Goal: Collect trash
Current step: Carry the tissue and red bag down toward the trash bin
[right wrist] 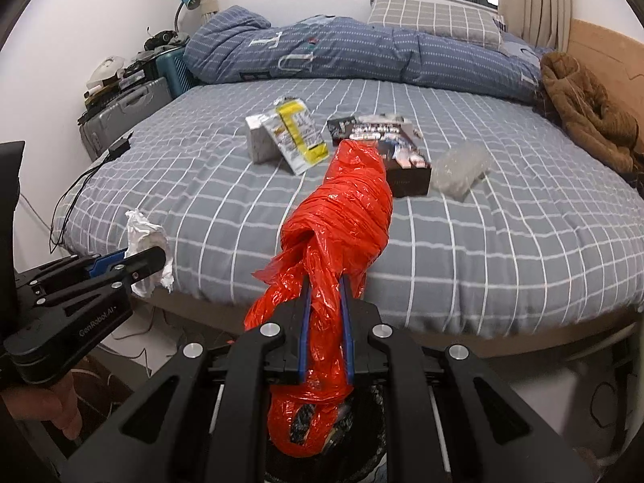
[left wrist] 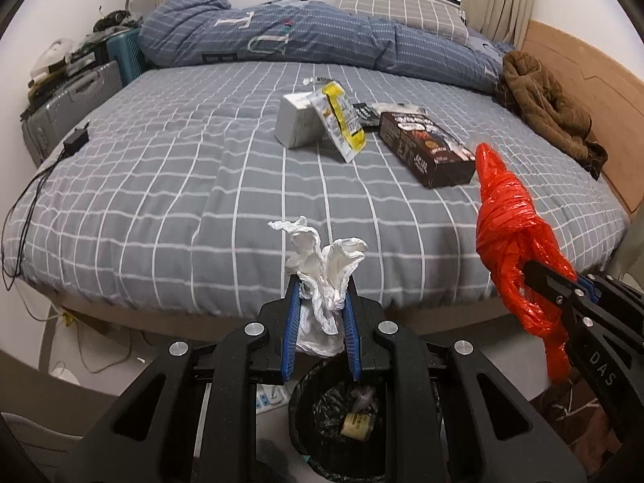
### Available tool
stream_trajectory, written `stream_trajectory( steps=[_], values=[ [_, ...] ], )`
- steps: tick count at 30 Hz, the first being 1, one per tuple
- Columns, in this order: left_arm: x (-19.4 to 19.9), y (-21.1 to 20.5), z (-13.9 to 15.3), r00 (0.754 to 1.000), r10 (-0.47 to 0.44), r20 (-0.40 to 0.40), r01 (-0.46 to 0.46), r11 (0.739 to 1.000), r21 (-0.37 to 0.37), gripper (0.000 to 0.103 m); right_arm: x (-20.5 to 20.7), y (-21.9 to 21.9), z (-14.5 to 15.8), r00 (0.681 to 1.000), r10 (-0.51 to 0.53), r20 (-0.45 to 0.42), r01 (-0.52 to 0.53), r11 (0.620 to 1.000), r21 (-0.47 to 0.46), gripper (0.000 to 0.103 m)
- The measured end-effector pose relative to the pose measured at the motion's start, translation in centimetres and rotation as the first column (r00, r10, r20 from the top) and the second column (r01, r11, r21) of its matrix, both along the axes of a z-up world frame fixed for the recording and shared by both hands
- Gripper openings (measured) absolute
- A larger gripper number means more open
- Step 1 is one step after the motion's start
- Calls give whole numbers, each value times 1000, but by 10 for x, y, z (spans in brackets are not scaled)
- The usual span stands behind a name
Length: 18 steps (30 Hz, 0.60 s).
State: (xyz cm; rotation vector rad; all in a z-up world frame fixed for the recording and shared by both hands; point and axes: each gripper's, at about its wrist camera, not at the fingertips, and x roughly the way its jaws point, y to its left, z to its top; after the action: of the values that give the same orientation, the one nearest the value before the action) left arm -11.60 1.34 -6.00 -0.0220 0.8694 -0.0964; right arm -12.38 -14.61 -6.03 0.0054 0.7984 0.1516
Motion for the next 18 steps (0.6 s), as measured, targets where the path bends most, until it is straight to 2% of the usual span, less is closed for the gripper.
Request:
stream_trajectory(
  steps=[9, 18],
  values=[
    [-29, 4, -13, 999, 6, -37, -6, 1000, 2, 19, -25, 9, -18, 999, 8, -48, -8, 1000, -10, 12],
    [-52, 7, -42, 994, 12, -110, -12, 1000, 8, 19, -43, 9, -46, 990, -1, -138, 3, 1000, 16, 12]
  ],
)
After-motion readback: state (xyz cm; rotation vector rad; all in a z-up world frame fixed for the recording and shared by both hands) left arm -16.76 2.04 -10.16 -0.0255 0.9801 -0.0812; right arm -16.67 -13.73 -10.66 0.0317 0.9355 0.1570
